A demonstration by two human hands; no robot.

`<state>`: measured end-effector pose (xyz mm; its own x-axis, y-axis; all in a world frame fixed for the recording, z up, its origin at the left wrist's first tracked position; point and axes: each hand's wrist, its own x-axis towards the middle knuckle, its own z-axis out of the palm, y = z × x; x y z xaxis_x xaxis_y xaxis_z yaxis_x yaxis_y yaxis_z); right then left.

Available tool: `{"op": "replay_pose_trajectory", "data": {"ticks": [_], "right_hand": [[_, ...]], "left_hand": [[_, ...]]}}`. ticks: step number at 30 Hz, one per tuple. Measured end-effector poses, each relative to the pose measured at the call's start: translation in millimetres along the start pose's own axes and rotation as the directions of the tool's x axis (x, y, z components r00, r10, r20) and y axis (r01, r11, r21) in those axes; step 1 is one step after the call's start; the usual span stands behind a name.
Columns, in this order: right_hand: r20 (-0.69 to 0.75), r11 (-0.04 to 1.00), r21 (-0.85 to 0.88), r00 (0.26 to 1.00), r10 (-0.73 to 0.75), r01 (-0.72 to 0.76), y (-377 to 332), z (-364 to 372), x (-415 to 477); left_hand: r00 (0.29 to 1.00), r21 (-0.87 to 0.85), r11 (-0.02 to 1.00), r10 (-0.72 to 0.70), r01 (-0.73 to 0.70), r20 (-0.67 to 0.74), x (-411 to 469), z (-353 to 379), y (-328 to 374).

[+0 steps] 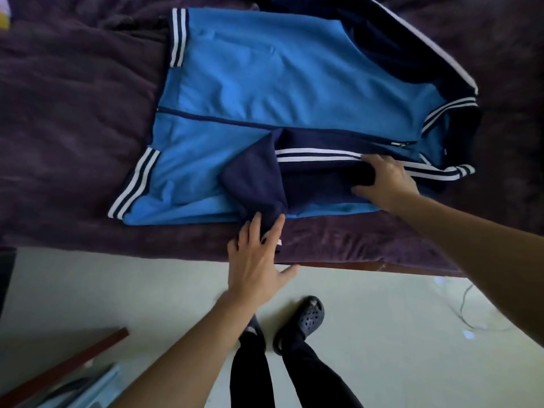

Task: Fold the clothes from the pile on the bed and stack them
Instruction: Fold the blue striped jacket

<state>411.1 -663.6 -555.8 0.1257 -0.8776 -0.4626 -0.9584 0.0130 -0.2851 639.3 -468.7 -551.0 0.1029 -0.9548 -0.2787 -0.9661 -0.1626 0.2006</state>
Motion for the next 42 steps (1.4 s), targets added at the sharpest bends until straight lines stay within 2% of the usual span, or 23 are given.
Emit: {"op": "replay_pose_trajectory", "data": {"ticks": [2,3,5,7,9,11,15,16,17,18,19,20,22,24,27,29,31,34,35,37,39,40,42], "right_hand": [[0.096,0.992,-0.122,0.995,-0.013,0.025,22,14,-7],[0.068,0.990,-0.138,0.997,-0.030,0.039,27,19,-10],[-0.069,0.990,-0.117,0.993,-0.091,0.083,26,21,-15],[-0.158,0.970,-0.155,0.965,-0.211,0.187,15,22,-23],[-0.128,0.928,-0.223,0.935,-0.331,0.298,-2,24,-30],[-0.040,0.896,-0.276,0.928,-0.371,0.347,-20,25,-33],[0.012,0.896,-0.298,0.940,-0.342,0.330,-43,34,-34],[0.021,0.896,-0.300,0.941,-0.337,0.328,-48,38,-34],[0.040,0.889,-0.312,0.940,-0.340,0.335,-52,43,-34],[0.056,0.879,-0.328,0.936,-0.349,0.347,-56,49,-34],[0.051,0.871,-0.334,0.930,-0.365,0.360,-60,55,-33],[0.020,0.871,-0.323,0.923,-0.385,0.371,-63,60,-32],[-0.090,0.891,-0.258,0.909,-0.408,0.374,-65,64,-30],[-0.175,0.903,-0.204,0.893,-0.414,0.379,-57,58,-33],[-0.205,0.896,-0.236,0.882,-0.425,0.376,-27,40,-50],[-0.204,0.901,-0.247,0.890,-0.407,0.356,-24,31,-64],[-0.243,0.886,-0.243,0.859,-0.450,0.395,-48,37,-67],[-0.183,0.885,-0.200,0.871,-0.456,0.421,-113,74,-55],[-0.110,0.896,-0.212,0.901,-0.419,0.391,-130,85,-49],[-0.013,0.914,-0.277,0.950,-0.311,0.296,-148,101,-35],[-0.064,0.927,-0.282,0.959,-0.275,0.247,-151,98,-29],[-0.111,0.939,-0.230,0.952,-0.287,0.256,-149,91,-29],[-0.257,0.927,-0.173,0.894,-0.368,0.332,-140,72,-38]], "left_hand": [[0.998,0.054,0.998,-0.044,0.042,0.040,8,12,-5],[0.999,-0.021,0.999,-0.049,0.049,-0.001,14,12,-11],[0.990,-0.393,0.917,-0.110,0.067,-0.087,29,-3,-19],[0.955,-0.784,0.605,-0.291,0.140,-0.054,47,-33,-43],[0.904,-0.938,0.294,-0.425,0.184,0.044,67,-72,-85],[0.860,-0.960,0.175,-0.499,0.216,0.103,84,-105,-125],[0.620,-0.818,0.214,-0.757,0.533,0.206,98,-117,-173],[0.601,-0.764,0.291,-0.784,0.576,0.154,98,-114,-179],[0.610,-0.659,0.441,-0.792,0.609,0.034,98,-110,-183],[0.663,-0.489,0.634,-0.736,0.599,-0.141,98,-105,-181],[0.762,-0.298,0.809,-0.582,0.507,-0.284,97,-97,-178],[0.863,-0.116,0.927,-0.373,0.355,-0.341,96,-87,-173],[0.975,0.124,0.990,-0.035,0.063,-0.220,95,-66,-160],[0.997,0.251,0.968,0.035,-0.016,-0.073,95,-52,-158],[0.981,0.180,0.970,-0.137,0.161,-0.140,106,-54,-178],[0.916,-0.011,0.940,-0.335,0.341,-0.222,115,-65,-191],[0.815,-0.345,0.829,-0.530,0.440,-0.235,125,-78,-200],[0.712,-0.738,0.560,-0.684,0.376,-0.156,143,-95,-206],[0.708,-0.787,0.519,-0.689,0.333,-0.155,148,-99,-207],[0.789,-0.726,0.621,-0.587,0.295,-0.182,155,-103,-213],[0.881,-0.547,0.795,-0.429,0.261,-0.202,159,-104,-218],[0.886,-0.525,0.815,-0.408,0.245,-0.219,161,-107,-220],[0.846,-0.668,0.718,-0.468,0.197,-0.254,163,-117,-224]]}}
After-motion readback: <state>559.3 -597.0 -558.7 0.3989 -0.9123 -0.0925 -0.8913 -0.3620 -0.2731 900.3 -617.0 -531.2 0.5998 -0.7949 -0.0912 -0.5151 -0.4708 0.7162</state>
